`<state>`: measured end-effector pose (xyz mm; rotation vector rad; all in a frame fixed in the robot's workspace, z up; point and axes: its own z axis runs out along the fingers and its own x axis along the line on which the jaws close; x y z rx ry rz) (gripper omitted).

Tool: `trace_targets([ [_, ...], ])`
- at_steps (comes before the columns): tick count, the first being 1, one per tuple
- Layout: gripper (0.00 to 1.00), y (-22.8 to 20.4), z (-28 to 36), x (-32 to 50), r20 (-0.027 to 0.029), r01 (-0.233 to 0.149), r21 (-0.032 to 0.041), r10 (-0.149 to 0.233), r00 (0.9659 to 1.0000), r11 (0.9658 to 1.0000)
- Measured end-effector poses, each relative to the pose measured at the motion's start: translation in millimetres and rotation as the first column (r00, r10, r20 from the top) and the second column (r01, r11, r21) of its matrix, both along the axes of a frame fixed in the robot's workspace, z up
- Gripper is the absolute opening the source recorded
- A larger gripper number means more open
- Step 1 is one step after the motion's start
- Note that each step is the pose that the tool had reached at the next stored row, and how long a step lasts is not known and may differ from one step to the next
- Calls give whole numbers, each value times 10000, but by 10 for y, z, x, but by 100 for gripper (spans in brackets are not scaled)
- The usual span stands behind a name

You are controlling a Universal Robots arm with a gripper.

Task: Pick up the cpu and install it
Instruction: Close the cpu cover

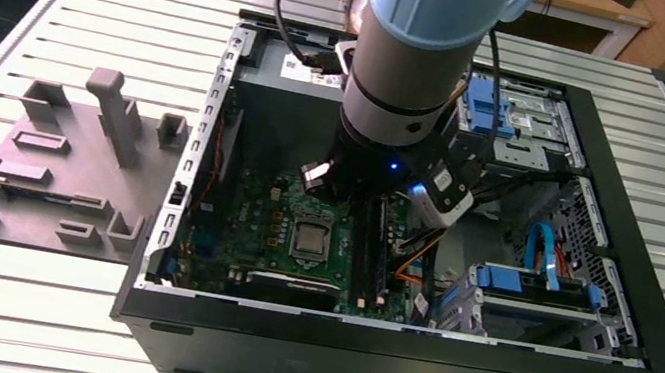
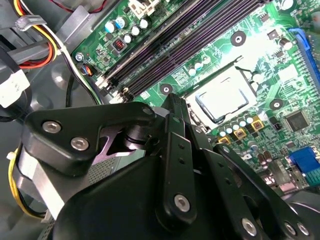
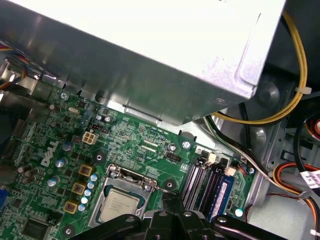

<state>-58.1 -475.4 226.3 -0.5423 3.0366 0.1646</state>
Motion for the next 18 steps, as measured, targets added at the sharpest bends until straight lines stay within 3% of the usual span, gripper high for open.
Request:
trace_targets([
  [8,10,0,122,0,-7,0,-17,0,10000,10000],
  [18,10,0,377,0,-10,-1,-42,1,10000,10000],
])
